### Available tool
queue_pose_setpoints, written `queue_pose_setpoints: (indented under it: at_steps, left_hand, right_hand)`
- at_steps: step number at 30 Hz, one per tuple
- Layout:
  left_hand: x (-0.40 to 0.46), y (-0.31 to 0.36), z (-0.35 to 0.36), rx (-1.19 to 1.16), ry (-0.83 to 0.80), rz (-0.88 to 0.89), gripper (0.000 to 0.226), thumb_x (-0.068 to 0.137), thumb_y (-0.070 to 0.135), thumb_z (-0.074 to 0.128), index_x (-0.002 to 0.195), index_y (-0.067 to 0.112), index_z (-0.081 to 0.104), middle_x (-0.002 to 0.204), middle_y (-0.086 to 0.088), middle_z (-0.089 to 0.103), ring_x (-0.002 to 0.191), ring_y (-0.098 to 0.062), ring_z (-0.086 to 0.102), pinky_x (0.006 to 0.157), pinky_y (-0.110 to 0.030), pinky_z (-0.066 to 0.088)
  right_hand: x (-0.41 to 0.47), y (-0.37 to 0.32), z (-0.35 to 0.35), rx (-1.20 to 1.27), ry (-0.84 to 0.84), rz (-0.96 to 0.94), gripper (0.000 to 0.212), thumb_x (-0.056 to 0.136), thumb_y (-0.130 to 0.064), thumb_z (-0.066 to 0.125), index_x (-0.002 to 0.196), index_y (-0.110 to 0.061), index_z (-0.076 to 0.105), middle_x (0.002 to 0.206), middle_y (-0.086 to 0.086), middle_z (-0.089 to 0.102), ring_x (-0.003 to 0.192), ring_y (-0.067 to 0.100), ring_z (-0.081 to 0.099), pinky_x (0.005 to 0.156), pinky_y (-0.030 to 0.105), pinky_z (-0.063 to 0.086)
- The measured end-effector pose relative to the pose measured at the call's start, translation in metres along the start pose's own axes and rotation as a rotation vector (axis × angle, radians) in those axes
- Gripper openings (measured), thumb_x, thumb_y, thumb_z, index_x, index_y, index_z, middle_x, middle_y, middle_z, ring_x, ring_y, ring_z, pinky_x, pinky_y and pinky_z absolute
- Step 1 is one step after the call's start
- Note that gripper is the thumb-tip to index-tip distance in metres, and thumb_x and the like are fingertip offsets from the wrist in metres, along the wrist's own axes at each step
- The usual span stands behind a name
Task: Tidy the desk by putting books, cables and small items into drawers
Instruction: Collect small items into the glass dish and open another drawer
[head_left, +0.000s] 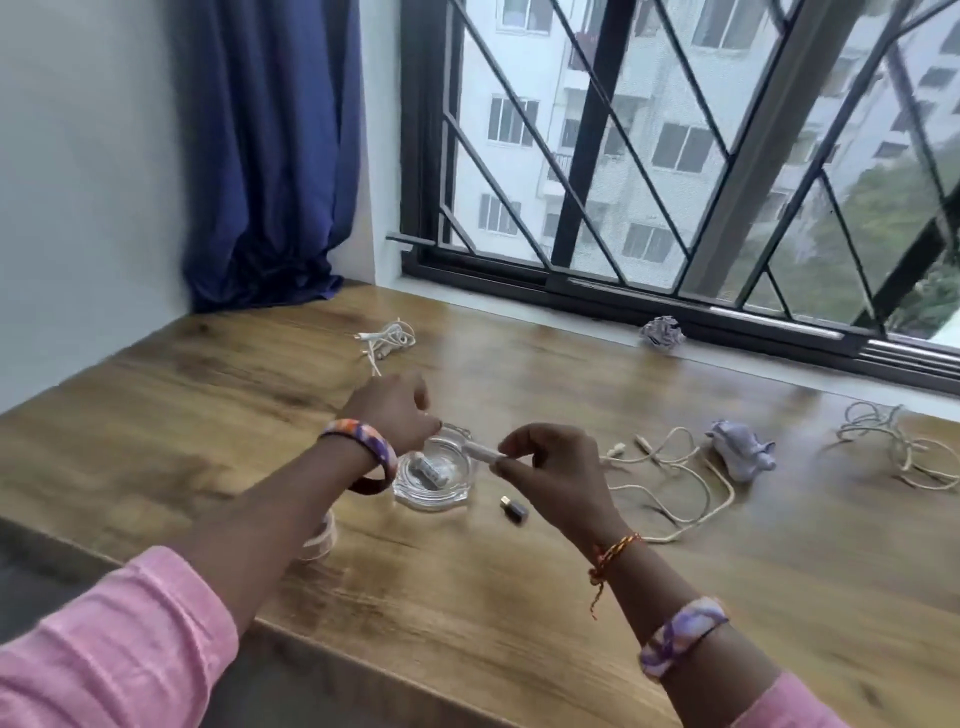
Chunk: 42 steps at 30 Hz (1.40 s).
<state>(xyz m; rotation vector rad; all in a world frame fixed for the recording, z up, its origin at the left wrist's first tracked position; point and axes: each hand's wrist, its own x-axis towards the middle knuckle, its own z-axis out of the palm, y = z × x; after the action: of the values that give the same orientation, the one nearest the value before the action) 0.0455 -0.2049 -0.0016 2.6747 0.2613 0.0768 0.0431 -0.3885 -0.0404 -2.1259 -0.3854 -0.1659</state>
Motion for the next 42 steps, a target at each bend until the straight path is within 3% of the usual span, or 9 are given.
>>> queue_pose_setpoints:
  at_steps: [3, 5, 8, 10, 16, 20, 27, 32, 42]
  left_hand:
    - [0.01, -0.016, 0.015, 0.078, -0.084, 0.003, 0.01, 0.08, 0.025, 0.061, 0.087, 0.021, 0.067, 0.098, -0.001, 0.069, 0.092, -0.02, 0.064, 0.076, -0.026, 0.049]
    - [0.015, -0.02, 0.022, 0.115, -0.093, 0.009, 0.008, 0.079, 0.024, 0.06, 0.084, 0.022, 0.067, 0.101, -0.003, 0.068, 0.093, -0.022, 0.063, 0.076, -0.028, 0.05]
    - [0.022, -0.02, 0.029, 0.147, -0.068, 0.066, 0.013, 0.082, 0.023, 0.058, 0.092, 0.023, 0.067, 0.106, -0.005, 0.067, 0.097, -0.025, 0.062, 0.076, -0.029, 0.047]
    - [0.024, -0.017, 0.03, 0.156, -0.063, 0.11, 0.018, 0.085, 0.027, 0.059, 0.102, 0.027, 0.065, 0.113, -0.004, 0.064, 0.104, -0.025, 0.06, 0.08, -0.029, 0.046]
    - [0.034, -0.017, 0.03, 0.174, -0.147, 0.25, 0.033, 0.09, 0.018, 0.054, 0.118, 0.034, 0.06, 0.124, -0.002, 0.06, 0.113, -0.023, 0.056, 0.09, -0.03, 0.045]
    - [0.034, -0.017, 0.028, 0.252, -0.143, 0.283, 0.036, 0.09, 0.013, 0.052, 0.122, 0.029, 0.056, 0.123, -0.006, 0.059, 0.113, -0.027, 0.055, 0.089, -0.032, 0.046]
    - [0.031, -0.018, 0.024, 0.362, -0.077, 0.309, 0.03, 0.086, 0.003, 0.046, 0.105, 0.019, 0.063, 0.111, -0.007, 0.063, 0.103, -0.027, 0.059, 0.079, -0.033, 0.045]
    - [0.03, -0.019, 0.028, 0.386, -0.082, 0.366, 0.029, 0.087, 0.004, 0.049, 0.104, 0.019, 0.067, 0.113, -0.004, 0.061, 0.106, -0.026, 0.058, 0.084, -0.032, 0.046]
    - [0.031, -0.021, 0.035, 0.407, -0.081, 0.405, 0.02, 0.088, 0.016, 0.059, 0.106, 0.021, 0.065, 0.115, -0.007, 0.059, 0.105, -0.027, 0.059, 0.083, -0.033, 0.046]
  right_hand:
    - [0.007, -0.007, 0.027, -0.081, -0.041, 0.069, 0.014, 0.068, -0.027, 0.076, 0.062, -0.029, 0.064, 0.063, -0.011, 0.064, 0.044, 0.0, 0.05, 0.047, 0.018, 0.033]
    - [0.011, -0.009, 0.036, -0.21, -0.021, 0.092, 0.012, 0.07, -0.036, 0.074, 0.065, -0.03, 0.065, 0.072, -0.011, 0.068, 0.057, 0.005, 0.058, 0.053, 0.021, 0.039]
    - [0.016, -0.013, 0.043, -0.37, 0.015, 0.079, 0.01, 0.074, -0.034, 0.071, 0.079, -0.025, 0.07, 0.085, -0.01, 0.07, 0.085, 0.011, 0.063, 0.068, 0.025, 0.045]
    - [0.017, -0.012, 0.047, -0.423, 0.003, 0.075, 0.011, 0.075, -0.031, 0.069, 0.083, -0.024, 0.071, 0.089, -0.007, 0.071, 0.091, 0.014, 0.063, 0.07, 0.026, 0.045]
    - [0.016, -0.01, 0.055, -0.492, -0.003, 0.093, 0.01, 0.075, -0.029, 0.067, 0.082, -0.023, 0.071, 0.091, -0.004, 0.071, 0.092, 0.019, 0.063, 0.069, 0.026, 0.042]
    - [0.015, -0.013, 0.055, -0.526, -0.033, 0.088, 0.013, 0.077, -0.032, 0.067, 0.087, -0.025, 0.071, 0.096, -0.005, 0.07, 0.096, 0.018, 0.061, 0.072, 0.027, 0.043]
    - [0.015, -0.02, 0.056, -0.571, -0.142, 0.04, 0.018, 0.082, -0.025, 0.058, 0.093, -0.028, 0.071, 0.102, -0.005, 0.069, 0.102, 0.017, 0.056, 0.074, 0.026, 0.04]
    - [0.017, -0.02, 0.058, -0.475, -0.182, 0.063, 0.014, 0.078, -0.019, 0.063, 0.085, -0.023, 0.074, 0.094, -0.004, 0.071, 0.096, 0.017, 0.06, 0.073, 0.027, 0.046]
    - [0.01, -0.008, 0.063, -0.424, -0.162, 0.02, 0.021, 0.083, -0.017, 0.055, 0.094, -0.021, 0.073, 0.099, 0.0, 0.072, 0.095, 0.02, 0.063, 0.078, 0.031, 0.05]
